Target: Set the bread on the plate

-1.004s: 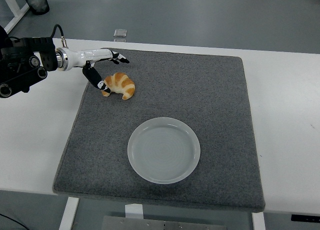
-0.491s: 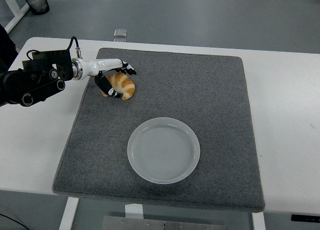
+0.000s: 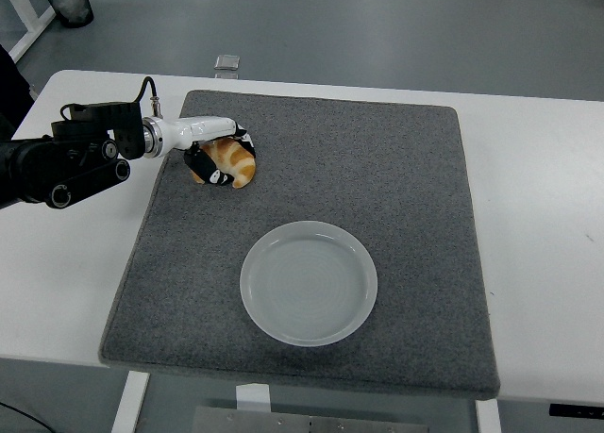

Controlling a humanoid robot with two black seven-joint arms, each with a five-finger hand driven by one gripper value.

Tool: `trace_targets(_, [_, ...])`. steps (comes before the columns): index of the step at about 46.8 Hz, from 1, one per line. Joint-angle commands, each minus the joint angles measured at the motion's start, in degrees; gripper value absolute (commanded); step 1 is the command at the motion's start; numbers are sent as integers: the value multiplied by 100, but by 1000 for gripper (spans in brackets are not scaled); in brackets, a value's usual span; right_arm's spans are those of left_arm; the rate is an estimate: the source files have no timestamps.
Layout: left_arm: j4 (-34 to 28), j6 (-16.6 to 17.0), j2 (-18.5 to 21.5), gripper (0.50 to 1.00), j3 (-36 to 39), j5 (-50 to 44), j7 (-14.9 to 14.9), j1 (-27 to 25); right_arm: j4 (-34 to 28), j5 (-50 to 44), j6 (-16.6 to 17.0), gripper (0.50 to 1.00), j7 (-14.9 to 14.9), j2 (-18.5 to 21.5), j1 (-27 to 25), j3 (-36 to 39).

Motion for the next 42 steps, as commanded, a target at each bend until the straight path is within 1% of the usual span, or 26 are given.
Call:
trace_targets(1, [-1, 21, -1, 645, 8, 2, 2, 0, 0, 1, 0, 952, 0, 0, 0, 0])
trace_targets(3, [-1, 29, -1, 583, 8, 2, 2, -8, 0, 1, 0, 952, 0, 0, 0, 0])
trace_targets(5, [-1, 38, -1, 500, 8, 2, 2, -9, 0, 1, 0, 952, 0, 0, 0, 0])
trace_targets(19, [95, 65, -10, 500, -1, 2, 2, -79, 0, 1, 0, 954, 0, 0, 0, 0])
trace_targets(27, [52, 161, 8, 500, -10, -7, 2, -131, 0, 1, 0, 952, 0, 0, 0, 0])
trace_targets(30, [-10, 161, -1, 500, -18, -16, 2, -254, 0, 1, 0, 952, 0, 0, 0, 0])
trace_targets(35, [-238, 153, 95, 500, -71, -121, 2, -535, 0, 1, 0, 952, 0, 0, 0, 0])
trace_targets(42, [-572, 100, 508, 500, -89, -139, 11, -1098, 0, 1, 0, 952, 0, 0, 0, 0])
